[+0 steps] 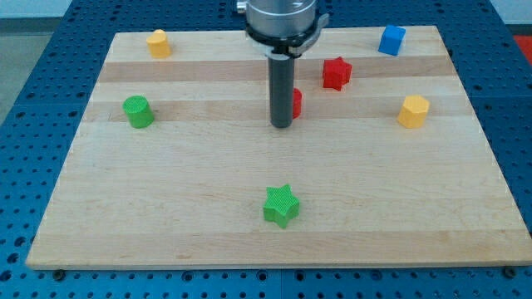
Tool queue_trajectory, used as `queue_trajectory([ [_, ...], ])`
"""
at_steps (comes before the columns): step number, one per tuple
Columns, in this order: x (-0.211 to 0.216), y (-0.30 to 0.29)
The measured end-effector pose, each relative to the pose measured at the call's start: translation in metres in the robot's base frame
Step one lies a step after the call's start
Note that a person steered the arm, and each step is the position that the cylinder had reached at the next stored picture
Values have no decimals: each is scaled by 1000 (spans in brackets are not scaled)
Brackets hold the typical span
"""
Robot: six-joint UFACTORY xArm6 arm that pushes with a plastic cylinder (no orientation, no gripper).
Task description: Move the blue cube closer to the red star
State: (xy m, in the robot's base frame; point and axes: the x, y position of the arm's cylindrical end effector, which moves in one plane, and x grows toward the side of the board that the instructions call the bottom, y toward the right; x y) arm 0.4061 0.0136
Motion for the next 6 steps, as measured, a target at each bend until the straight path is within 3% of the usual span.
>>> queue_trajectory([
  [3,-52,49],
  [5,-43,102],
  [6,-58,133],
])
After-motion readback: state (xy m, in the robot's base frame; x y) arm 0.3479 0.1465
